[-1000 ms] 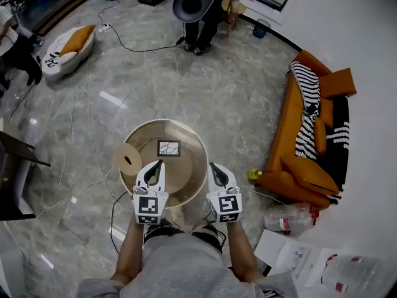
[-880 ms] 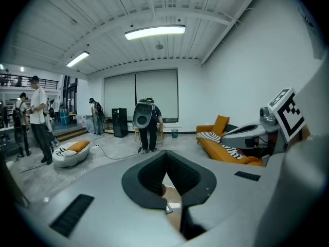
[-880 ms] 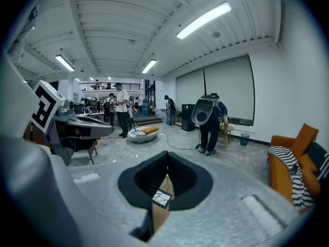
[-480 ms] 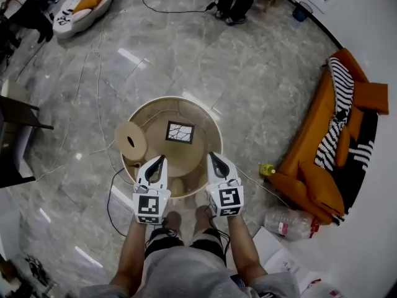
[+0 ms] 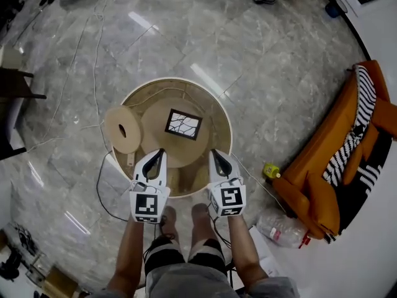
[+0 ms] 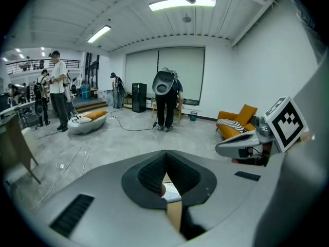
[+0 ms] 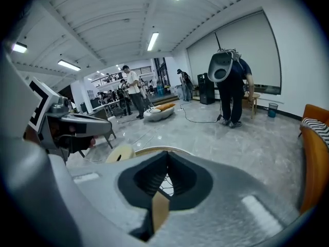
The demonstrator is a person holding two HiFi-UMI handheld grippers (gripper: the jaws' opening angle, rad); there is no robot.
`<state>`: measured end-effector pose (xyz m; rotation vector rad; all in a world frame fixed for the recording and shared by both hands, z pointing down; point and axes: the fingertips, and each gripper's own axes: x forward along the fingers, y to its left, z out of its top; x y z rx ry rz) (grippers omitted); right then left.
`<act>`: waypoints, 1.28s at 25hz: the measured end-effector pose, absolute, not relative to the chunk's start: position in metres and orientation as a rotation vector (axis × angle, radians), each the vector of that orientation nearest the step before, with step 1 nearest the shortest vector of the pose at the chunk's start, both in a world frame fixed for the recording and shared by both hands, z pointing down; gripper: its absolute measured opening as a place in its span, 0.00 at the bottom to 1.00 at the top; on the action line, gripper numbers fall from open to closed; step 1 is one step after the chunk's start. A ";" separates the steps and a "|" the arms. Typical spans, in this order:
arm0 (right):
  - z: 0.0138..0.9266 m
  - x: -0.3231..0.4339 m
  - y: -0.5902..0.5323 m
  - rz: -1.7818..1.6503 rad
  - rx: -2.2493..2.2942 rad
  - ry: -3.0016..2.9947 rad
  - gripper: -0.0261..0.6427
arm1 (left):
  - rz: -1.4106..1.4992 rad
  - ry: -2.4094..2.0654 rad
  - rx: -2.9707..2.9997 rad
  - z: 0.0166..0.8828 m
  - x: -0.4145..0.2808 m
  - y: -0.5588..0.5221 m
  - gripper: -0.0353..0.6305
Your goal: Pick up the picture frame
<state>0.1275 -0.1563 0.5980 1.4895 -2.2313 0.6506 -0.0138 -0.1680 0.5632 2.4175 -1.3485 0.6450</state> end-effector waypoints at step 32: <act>0.877 0.119 -0.204 1.043 1.425 -1.953 0.19 | 0.754 -1.263 2.204 0.797 -0.027 -0.176 0.08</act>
